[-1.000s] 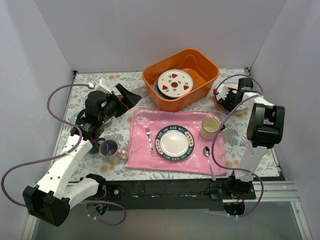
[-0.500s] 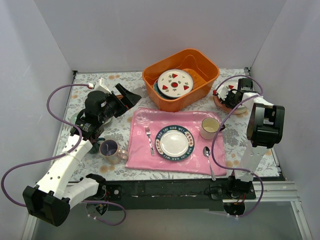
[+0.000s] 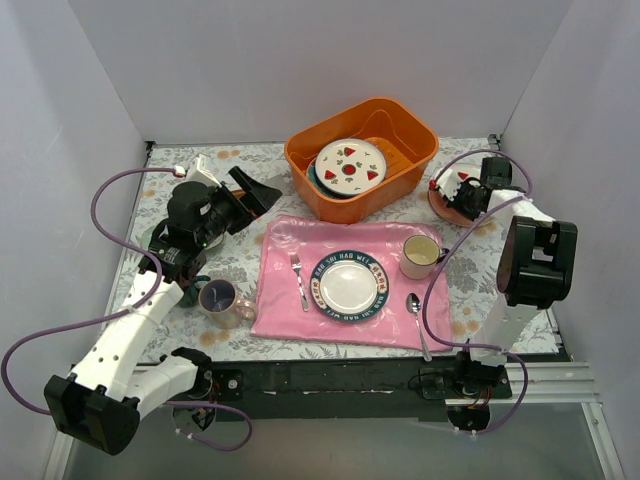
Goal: Place the mixed dishes into the plastic bin
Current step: Pick up the plate at the center of the board.
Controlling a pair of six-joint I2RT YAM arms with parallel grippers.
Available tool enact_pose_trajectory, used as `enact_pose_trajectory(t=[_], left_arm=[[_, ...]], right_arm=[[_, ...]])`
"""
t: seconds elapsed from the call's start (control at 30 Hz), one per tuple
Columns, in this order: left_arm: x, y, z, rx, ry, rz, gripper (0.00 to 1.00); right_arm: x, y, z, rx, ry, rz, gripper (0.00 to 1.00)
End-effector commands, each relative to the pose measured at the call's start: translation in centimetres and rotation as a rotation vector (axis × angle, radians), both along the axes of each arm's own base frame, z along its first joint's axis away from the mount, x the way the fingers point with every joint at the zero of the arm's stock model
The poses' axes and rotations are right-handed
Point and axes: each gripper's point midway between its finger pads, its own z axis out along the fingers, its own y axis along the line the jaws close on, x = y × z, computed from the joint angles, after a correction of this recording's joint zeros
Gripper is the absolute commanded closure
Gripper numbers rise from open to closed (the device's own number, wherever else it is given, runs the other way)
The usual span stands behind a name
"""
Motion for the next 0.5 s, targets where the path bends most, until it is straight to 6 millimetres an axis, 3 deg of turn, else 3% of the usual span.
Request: enact_pose_trajectory(t=[0.0, 0.27, 0.47], left_arm=[[-0.3, 0.3, 2.3, -0.019, -0.065, 0.004, 0.02], [-0.3, -0.3, 3.0, -0.059, -0.078, -0.020, 0.02], [-0.2, -1.9, 3.6, -0.143, -0.073, -0.085, 0.02]], right_arm=[[-0.1, 0.2, 4.5, 0.016, -0.115, 0.004, 0.99], [-2.5, 0.7, 6.6, 0.004, -0.176, 0.026, 0.99], [-4.1, 1.3, 9.0, 0.016, -0.234, 0.036, 0.99]])
